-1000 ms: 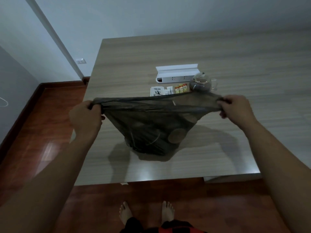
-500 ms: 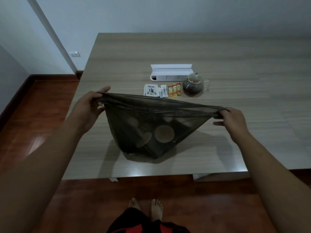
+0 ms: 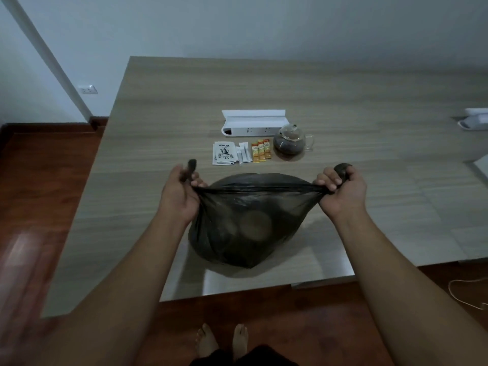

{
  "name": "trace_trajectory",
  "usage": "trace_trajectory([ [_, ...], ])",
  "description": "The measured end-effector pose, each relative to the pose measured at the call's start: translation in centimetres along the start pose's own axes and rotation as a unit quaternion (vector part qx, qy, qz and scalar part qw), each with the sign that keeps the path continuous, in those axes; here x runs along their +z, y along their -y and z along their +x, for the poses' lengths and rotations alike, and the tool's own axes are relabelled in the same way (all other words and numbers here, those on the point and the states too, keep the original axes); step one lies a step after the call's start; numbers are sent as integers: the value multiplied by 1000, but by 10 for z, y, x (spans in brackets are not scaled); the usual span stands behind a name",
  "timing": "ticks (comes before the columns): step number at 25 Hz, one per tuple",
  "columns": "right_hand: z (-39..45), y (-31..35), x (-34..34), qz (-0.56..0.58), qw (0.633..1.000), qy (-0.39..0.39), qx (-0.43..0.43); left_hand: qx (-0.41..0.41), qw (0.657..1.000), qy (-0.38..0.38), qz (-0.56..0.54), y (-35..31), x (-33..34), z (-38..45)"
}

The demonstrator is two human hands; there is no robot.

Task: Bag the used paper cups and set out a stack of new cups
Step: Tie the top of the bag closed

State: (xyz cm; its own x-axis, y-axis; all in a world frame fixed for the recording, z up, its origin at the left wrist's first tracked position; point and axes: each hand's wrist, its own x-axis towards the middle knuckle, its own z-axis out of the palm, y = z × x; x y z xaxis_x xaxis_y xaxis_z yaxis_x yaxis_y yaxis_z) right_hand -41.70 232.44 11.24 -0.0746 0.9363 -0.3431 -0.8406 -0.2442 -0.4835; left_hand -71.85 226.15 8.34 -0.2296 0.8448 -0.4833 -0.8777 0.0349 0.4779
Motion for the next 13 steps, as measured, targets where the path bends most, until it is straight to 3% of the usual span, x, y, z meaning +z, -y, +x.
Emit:
trace_trajectory([
  [4, 9, -7, -5, -54, 998, -28, 27, -2, 993, 4, 118, 10, -1, 1],
  [8, 22, -8, -29, -66, 995, -58, 53, 11, 992, -14, 127, 19, -7, 15],
  [13, 34, -16, -56, -81, 986, -92, 115, 42, 977, -100, 182, 50, -18, 21],
])
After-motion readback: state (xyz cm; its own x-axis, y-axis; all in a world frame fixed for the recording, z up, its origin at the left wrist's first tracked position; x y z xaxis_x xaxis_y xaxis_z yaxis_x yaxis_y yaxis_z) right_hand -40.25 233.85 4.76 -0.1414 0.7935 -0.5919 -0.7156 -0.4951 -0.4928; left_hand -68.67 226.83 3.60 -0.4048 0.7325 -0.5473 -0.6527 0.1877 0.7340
